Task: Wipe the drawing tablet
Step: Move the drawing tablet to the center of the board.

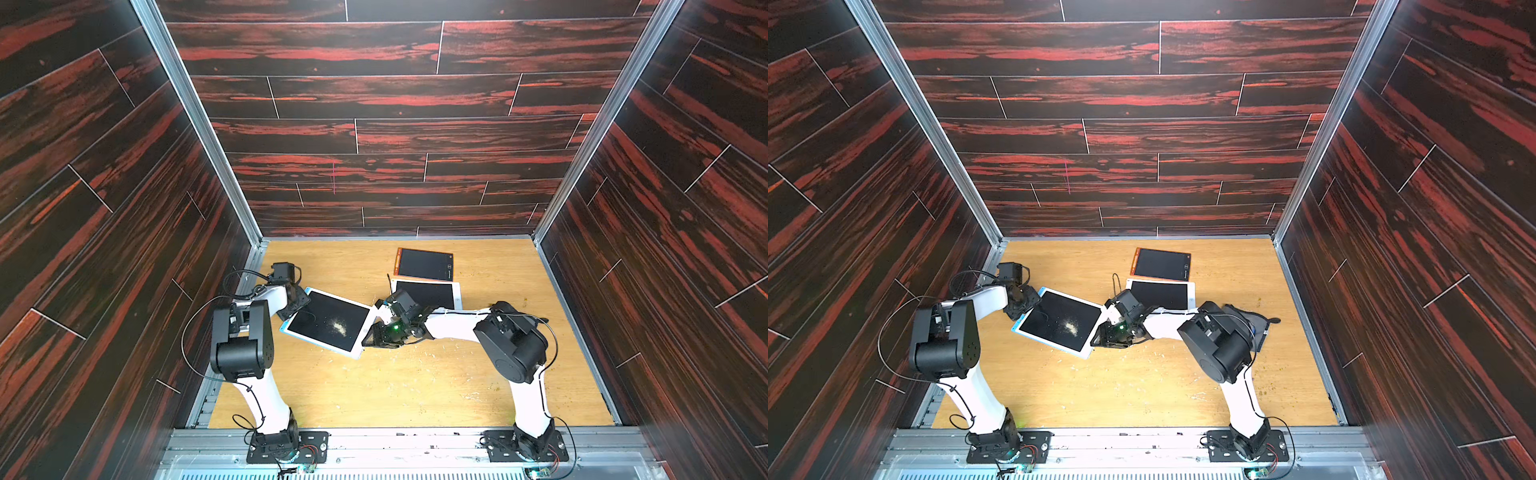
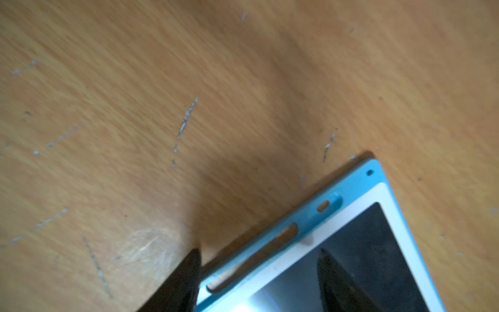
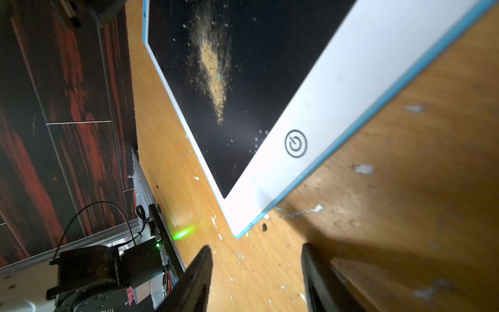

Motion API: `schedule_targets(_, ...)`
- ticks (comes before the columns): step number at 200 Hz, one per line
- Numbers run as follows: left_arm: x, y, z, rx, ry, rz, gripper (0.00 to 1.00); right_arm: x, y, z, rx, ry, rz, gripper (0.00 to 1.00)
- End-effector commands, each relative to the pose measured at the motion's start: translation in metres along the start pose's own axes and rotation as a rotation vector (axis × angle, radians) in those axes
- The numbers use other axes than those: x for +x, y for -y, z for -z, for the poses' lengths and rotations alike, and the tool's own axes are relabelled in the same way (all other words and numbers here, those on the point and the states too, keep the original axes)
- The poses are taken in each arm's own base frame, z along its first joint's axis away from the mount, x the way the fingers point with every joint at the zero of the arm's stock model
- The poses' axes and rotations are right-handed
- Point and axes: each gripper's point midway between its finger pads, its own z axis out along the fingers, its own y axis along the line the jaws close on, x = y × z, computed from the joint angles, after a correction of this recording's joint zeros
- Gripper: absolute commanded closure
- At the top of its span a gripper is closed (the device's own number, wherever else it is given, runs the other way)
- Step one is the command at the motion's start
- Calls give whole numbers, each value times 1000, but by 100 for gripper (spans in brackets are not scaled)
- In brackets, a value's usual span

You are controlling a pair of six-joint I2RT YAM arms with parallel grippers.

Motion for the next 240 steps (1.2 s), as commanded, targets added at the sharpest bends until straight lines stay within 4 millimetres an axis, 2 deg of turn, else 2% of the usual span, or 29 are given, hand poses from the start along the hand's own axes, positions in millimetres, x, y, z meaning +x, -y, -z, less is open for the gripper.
schedule_targets(1, 59, 7, -8, 69, -159, 20, 31, 11, 33, 16, 69, 18, -92, 44)
schedule_targets(31, 77, 16, -1, 119, -169, 4, 31, 10, 59, 44, 117, 78, -129, 43)
schedule_targets(60, 93, 26, 6, 172, -174, 3, 32, 15, 68, 43, 105, 65, -139, 43)
schedule_targets(86, 102, 32, 16, 208, -158, -5, 31, 17, 60, 35, 35, 50, -153, 43)
schedule_targets(117, 112, 26, 17, 212, -164, -9, 31, 23, 50, 24, -11, 15, -155, 44)
schedule_targets(173, 133, 17, 16, 247, -190, 10, 31, 51, 25, 5, -36, -41, -141, 43)
schedule_targets(213, 150, 18, 30, 297, -214, -4, 31, 72, 14, 6, -39, -46, -145, 44)
schedule_targets(240, 167, 23, 37, 337, -242, -18, 31, 83, 20, 19, -17, -21, -160, 43)
